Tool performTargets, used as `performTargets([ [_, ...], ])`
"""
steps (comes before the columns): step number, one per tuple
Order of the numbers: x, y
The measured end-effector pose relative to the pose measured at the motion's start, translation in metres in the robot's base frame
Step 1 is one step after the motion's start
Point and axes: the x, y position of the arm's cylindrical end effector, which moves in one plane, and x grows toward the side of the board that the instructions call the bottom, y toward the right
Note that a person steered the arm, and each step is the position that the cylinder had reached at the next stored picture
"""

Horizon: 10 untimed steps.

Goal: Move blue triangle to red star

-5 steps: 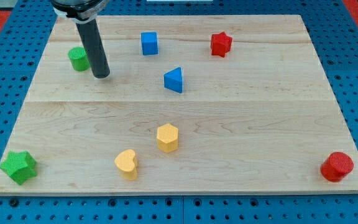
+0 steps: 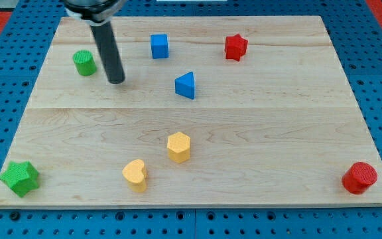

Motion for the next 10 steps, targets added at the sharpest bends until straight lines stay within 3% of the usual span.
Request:
performTargets([
  [4, 0.055, 0.085],
  [6, -0.011, 0.150],
  [7, -0.036, 0.150],
  [9, -0.053, 0.199],
  [10, -0.054, 0.196],
])
